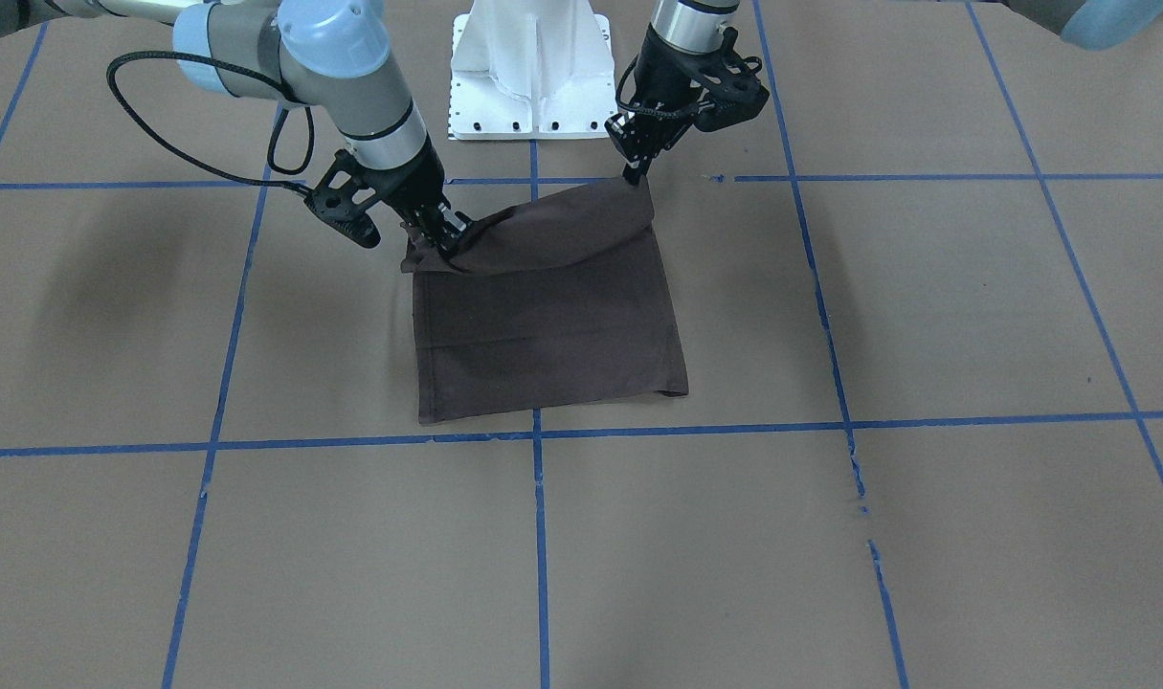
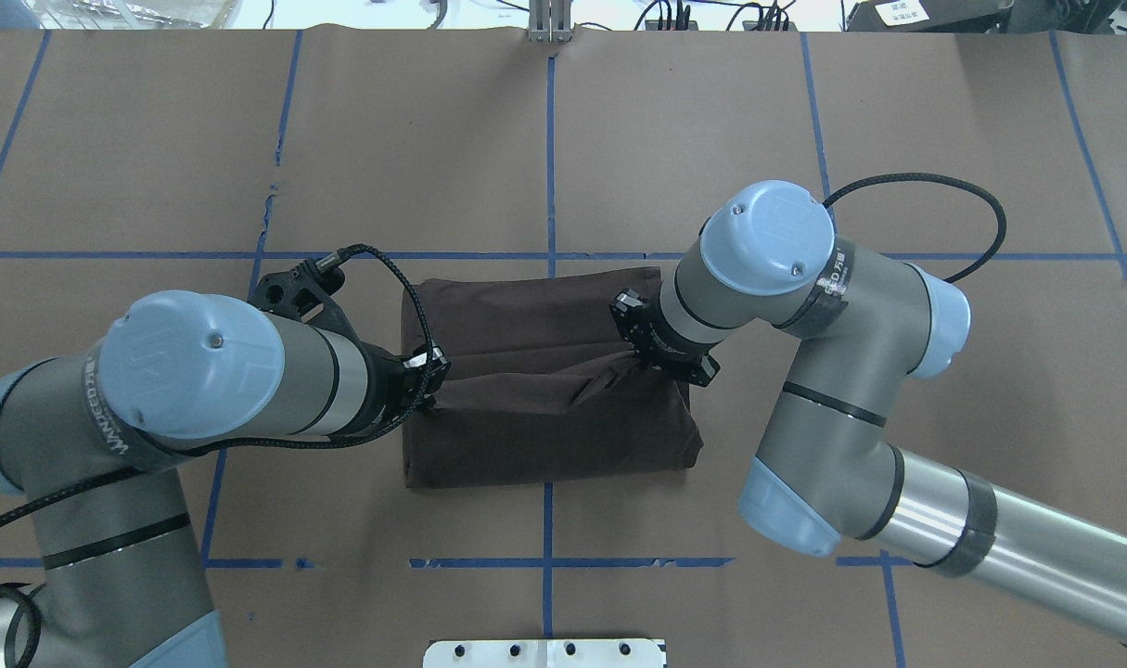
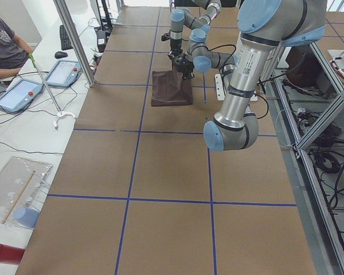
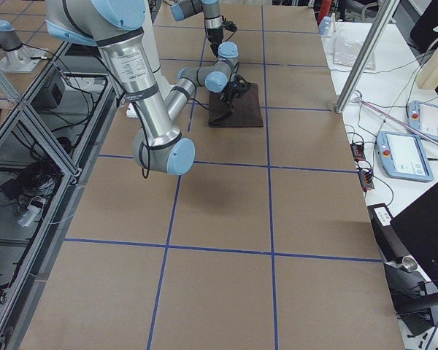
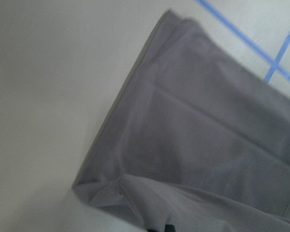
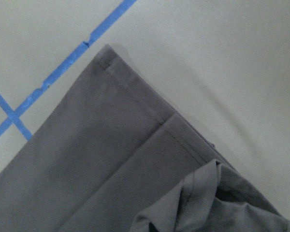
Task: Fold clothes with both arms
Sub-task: 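Lift the near edge with both grippers and fold it onto the far half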
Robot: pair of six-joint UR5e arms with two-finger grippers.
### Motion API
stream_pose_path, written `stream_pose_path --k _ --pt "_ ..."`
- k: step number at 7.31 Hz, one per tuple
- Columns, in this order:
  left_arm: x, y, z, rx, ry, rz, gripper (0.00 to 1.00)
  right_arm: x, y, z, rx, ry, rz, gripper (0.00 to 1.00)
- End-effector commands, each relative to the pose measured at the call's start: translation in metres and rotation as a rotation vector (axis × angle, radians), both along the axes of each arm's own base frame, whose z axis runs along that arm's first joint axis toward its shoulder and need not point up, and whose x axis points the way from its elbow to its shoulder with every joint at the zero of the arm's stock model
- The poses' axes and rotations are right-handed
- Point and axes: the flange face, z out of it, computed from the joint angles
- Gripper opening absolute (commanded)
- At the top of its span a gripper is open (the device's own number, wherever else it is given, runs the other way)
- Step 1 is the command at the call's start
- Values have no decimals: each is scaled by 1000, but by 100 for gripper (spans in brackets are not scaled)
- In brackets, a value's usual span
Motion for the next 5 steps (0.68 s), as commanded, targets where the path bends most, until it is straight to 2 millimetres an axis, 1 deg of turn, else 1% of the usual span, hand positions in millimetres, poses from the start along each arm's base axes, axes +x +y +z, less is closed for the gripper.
stream_pose_path --k 1,2,3,4,5 --pt "23 -46 22 12 11 -51 0 -11 -45 8 -16 4 31 0" --pt "31 -86 23 6 1 -100 0 -20 -67 9 -28 25 46 11" --pt "29 -142 33 8 -34 -162 13 -34 -99 14 -24 65 38 99" --pt "30 -191 49 95 -116 -133 99 -37 -128 17 -15 95 37 100" --pt "14 -222 68 166 -184 -108 100 -15 -158 24 -7 88 43 100"
